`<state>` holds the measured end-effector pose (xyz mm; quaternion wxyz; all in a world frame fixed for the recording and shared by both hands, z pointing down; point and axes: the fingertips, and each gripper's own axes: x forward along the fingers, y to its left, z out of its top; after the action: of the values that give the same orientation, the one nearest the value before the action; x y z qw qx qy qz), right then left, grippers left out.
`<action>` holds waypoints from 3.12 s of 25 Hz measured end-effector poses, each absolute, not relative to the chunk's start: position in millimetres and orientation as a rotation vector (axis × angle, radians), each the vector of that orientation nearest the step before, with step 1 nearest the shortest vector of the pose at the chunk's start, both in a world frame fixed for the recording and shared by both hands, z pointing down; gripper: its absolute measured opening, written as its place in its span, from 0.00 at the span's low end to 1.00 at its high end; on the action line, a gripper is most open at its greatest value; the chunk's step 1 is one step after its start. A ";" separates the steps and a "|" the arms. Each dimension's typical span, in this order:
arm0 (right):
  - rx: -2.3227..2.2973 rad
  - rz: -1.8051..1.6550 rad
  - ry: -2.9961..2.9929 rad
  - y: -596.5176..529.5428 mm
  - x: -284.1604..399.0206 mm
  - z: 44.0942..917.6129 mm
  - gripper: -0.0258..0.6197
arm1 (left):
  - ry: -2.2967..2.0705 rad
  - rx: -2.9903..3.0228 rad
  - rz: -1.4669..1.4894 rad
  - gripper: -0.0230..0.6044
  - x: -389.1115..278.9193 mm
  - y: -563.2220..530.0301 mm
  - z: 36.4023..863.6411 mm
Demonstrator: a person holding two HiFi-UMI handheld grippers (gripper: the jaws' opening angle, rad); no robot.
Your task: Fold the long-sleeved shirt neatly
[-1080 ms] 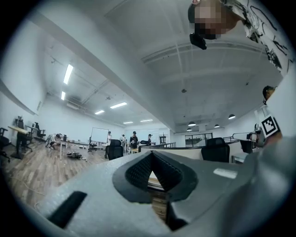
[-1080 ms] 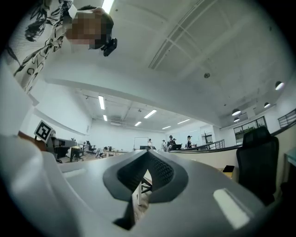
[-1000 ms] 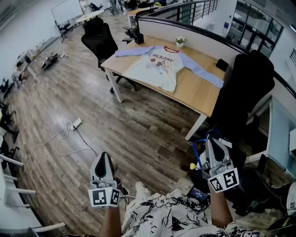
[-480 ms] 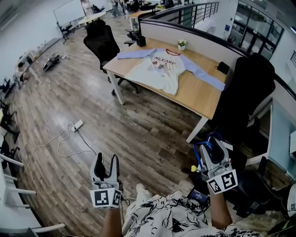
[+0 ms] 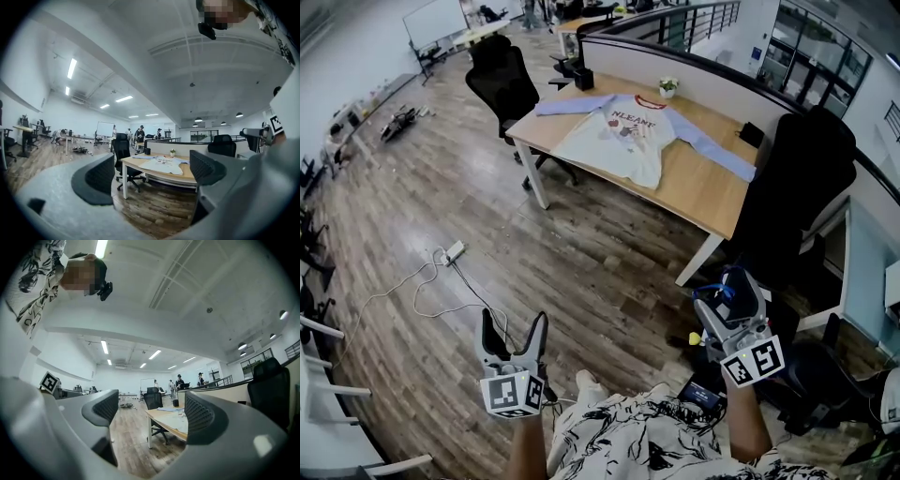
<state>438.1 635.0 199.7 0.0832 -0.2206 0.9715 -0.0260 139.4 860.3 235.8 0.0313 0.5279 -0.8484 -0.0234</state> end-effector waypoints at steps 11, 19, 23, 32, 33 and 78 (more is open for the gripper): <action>-0.749 -0.110 2.817 644.8 364.9 193.9 0.71 | -2.604 1.656 -0.087 0.82 42.8 886.6 244.7; -0.775 -0.103 2.860 650.6 317.7 200.9 0.71 | -2.608 1.677 -0.068 0.82 -10.1 881.5 246.2; -0.785 -0.160 2.831 627.3 301.6 203.8 0.71 | -2.538 1.654 -0.186 0.82 -27.9 862.4 255.7; -0.727 -0.139 2.801 509.7 227.4 199.4 0.71 | -2.603 1.600 -0.152 0.82 -90.0 764.6 246.4; -0.723 -0.135 2.800 494.4 220.6 196.3 0.71 | -2.611 1.597 -0.146 0.82 -95.6 751.3 242.6; -0.716 -0.095 2.838 175.5 -130.3 194.2 0.70 | -2.662 1.588 -0.079 0.82 -425.1 438.3 245.6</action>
<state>-130.3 175.5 194.2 0.1064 -0.2431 0.9636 -0.0321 -425.1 438.3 245.6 0.0203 0.5121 -0.8583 -0.0255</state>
